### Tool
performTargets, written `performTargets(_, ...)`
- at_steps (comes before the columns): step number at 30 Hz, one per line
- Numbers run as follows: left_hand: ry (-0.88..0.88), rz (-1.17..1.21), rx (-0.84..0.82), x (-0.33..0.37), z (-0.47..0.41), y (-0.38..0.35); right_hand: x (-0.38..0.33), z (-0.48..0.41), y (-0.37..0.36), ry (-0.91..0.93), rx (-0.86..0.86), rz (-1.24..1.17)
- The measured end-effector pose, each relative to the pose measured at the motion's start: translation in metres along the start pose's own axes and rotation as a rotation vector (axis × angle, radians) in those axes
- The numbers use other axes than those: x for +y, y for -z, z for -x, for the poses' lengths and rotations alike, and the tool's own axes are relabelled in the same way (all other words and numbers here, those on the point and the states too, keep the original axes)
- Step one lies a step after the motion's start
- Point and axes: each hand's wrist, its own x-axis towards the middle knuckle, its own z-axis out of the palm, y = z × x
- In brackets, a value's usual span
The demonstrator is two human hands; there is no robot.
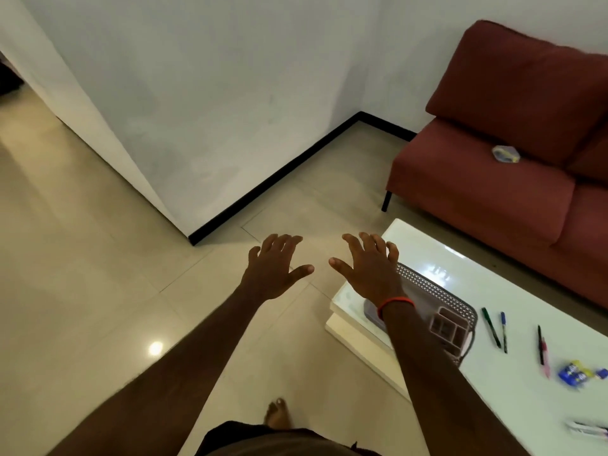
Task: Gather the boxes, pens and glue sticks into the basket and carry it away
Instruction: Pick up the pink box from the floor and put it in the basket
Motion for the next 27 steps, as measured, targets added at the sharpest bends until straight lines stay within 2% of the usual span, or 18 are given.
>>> performTargets(10,0.075,0.077,-0.012,-0.062,-0.039,0.021,-0.055,-0.067,-0.018,0.038,-0.005,-0.005)
performTargets(18,0.109,0.107,-0.06,-0.093,-0.089,0.019,-0.057,-0.135,-0.031,0.052,-0.026,-0.006)
performTargets(27,0.194,0.12,-0.164,-0.128,-0.192,0.02,-0.052,-0.254,-0.053,0.059,-0.11,-0.1)
